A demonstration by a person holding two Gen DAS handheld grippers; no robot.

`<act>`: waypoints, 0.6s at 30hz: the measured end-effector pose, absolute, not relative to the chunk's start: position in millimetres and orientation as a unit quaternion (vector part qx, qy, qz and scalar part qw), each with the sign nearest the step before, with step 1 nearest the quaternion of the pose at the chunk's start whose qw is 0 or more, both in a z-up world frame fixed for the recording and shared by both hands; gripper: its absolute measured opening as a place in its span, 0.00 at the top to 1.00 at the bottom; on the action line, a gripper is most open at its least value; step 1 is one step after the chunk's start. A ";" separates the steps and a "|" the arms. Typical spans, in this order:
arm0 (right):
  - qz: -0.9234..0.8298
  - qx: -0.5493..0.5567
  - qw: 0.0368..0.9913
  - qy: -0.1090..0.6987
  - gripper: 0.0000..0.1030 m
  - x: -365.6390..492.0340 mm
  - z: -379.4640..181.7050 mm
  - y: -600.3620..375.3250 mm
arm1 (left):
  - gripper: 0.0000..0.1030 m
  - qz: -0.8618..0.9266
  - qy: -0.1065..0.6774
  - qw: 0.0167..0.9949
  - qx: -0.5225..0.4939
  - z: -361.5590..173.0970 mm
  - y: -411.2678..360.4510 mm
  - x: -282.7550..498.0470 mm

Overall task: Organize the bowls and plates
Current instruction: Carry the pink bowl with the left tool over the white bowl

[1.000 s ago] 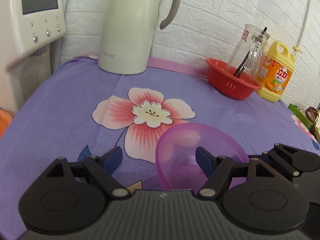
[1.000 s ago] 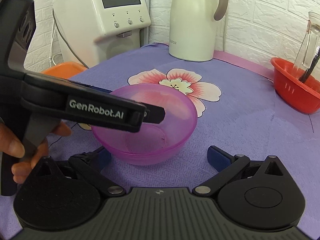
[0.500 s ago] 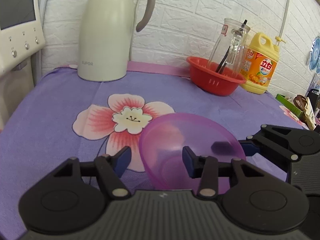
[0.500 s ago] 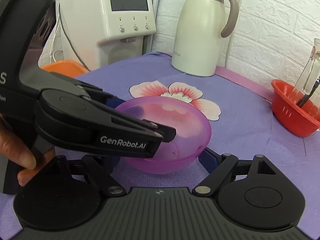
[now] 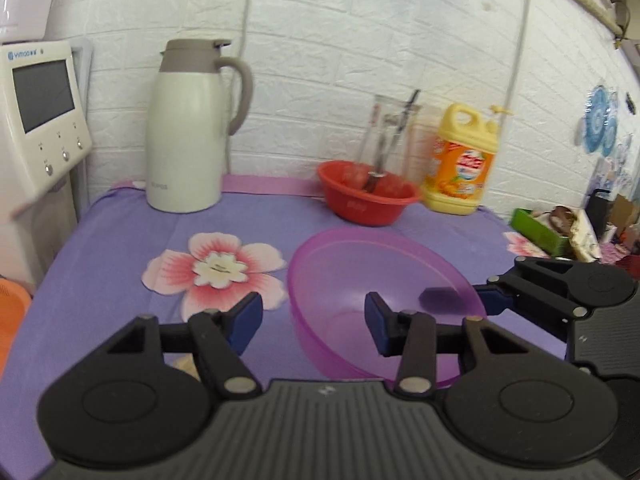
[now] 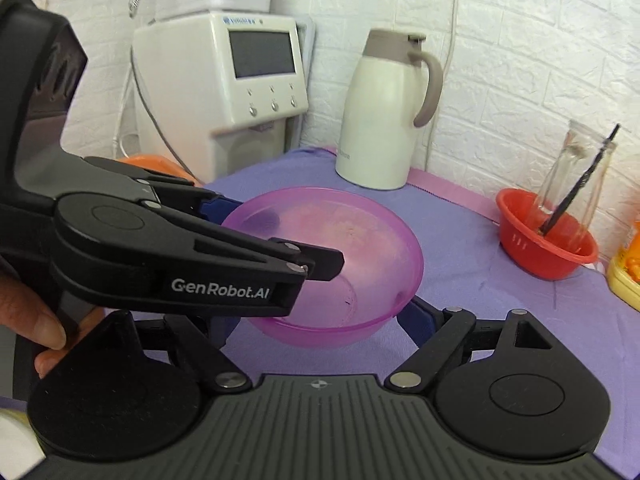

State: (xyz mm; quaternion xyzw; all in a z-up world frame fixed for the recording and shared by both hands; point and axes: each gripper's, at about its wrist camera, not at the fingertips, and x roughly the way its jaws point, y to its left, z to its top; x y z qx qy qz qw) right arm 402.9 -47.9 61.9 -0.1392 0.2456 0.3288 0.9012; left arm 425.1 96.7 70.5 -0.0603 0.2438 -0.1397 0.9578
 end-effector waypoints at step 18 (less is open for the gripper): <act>0.203 -0.084 0.946 0.239 0.00 164.7 51.3 -195.0 | 0.54 -0.295 0.282 0.912 -0.040 47.6 -78.6 231.0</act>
